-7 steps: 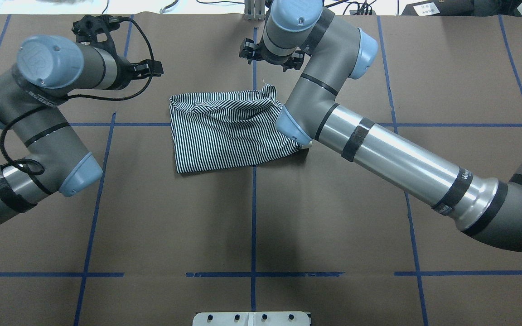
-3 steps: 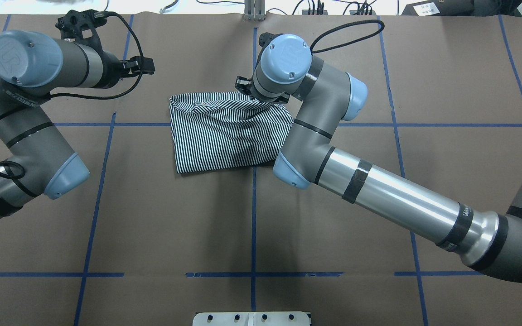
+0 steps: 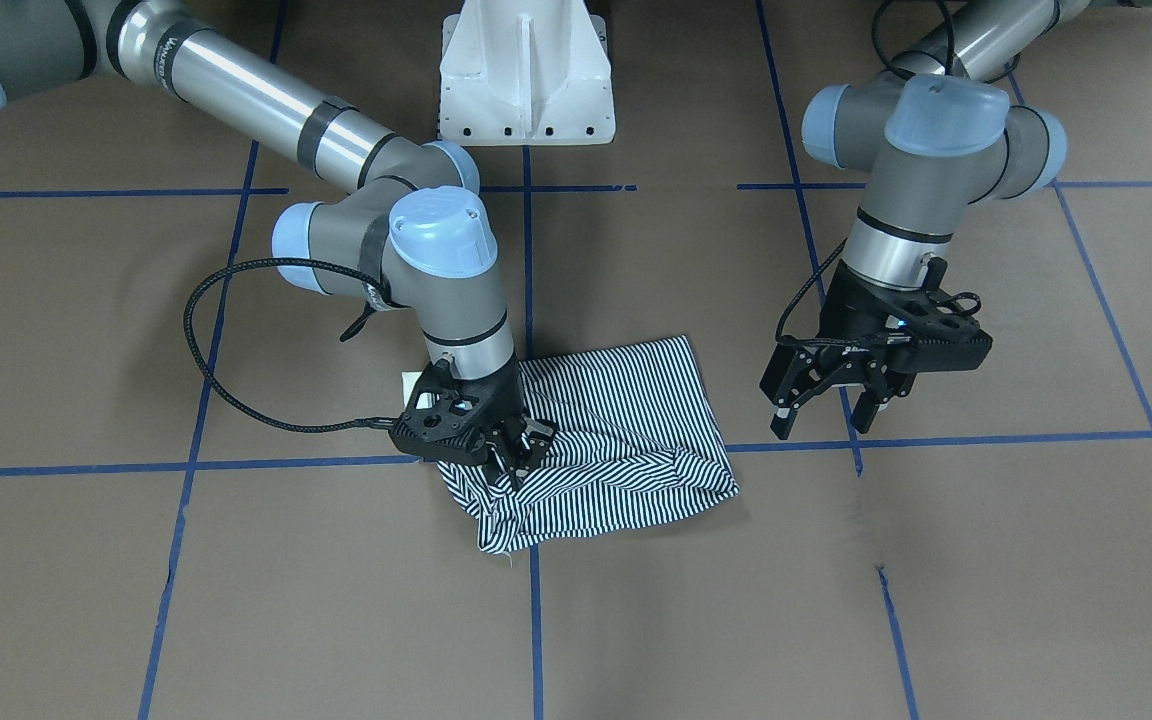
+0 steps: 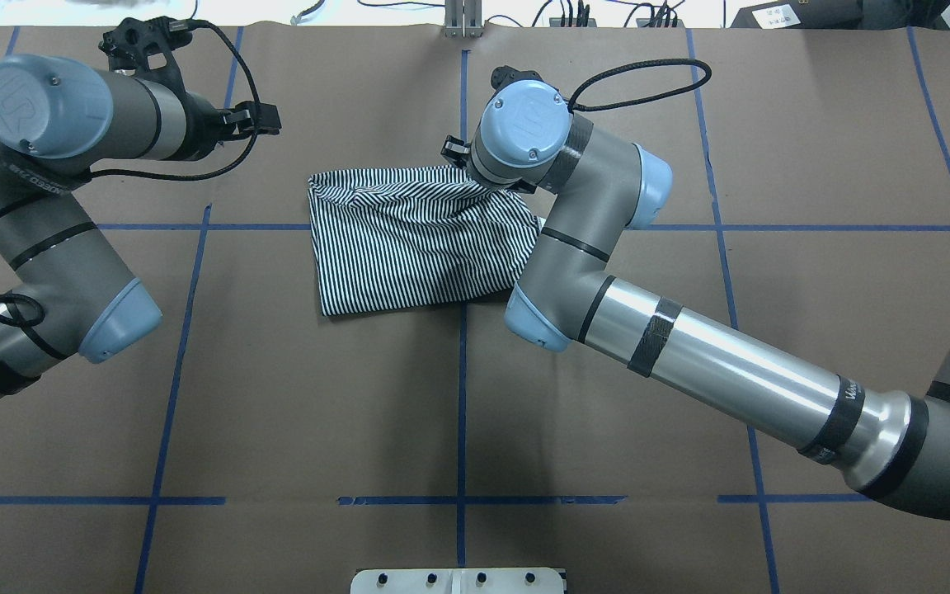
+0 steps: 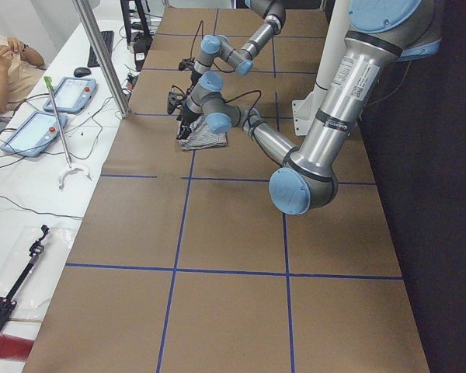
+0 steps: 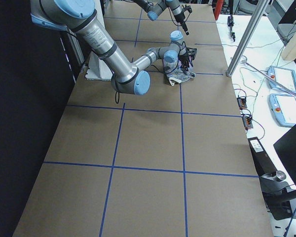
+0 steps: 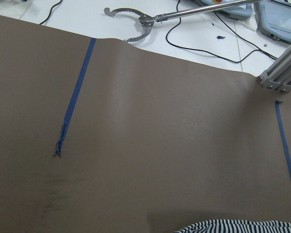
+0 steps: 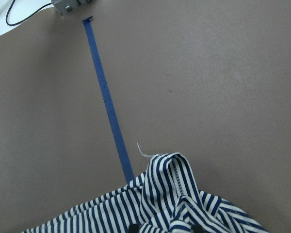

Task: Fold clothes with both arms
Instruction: 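Lay the folded edge down and open both grippers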

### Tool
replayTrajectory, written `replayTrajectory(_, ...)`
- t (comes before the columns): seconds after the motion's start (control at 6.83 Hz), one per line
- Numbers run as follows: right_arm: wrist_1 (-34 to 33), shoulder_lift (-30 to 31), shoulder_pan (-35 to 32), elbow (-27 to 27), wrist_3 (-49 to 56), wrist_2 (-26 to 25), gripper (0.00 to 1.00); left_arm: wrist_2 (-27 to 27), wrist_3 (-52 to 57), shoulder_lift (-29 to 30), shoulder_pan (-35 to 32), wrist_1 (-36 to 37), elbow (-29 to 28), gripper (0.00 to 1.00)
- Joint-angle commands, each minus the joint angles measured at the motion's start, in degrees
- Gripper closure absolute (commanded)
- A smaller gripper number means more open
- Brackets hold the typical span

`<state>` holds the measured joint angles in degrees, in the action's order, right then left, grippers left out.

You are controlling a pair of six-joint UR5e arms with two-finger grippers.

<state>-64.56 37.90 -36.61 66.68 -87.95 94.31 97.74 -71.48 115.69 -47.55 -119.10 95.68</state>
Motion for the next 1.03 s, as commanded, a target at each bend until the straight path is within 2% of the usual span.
replayTrajectory(0.0,0.0,0.0,0.1,-0.8,-1.4,-1.1,0.41,0.0,-0.1,0.0,0.1,0.1,-0.1,0.00)
replayTrajectory(0.44,0.0,0.3,0.8,-0.9,-2.4,-1.1,0.45,0.0,-0.2,0.0,0.0,0.1,0.0,0.00)
replayTrajectory(0.59,0.1,0.4,0.8,-0.9,-2.7,-1.1,0.55,0.0,-0.2,0.1,0.1,0.3,0.0,0.00)
replayTrajectory(0.73,0.1,0.3,0.8,-0.9,-4.3,-1.1,1.00,0.0,-0.2,0.1,0.1,0.4,0.0,0.00)
replayTrajectory(0.88,0.1,0.4,0.7,-0.9,-3.3,-0.5,1.00,0.0,-0.2,0.1,0.1,0.5,0.0,0.00)
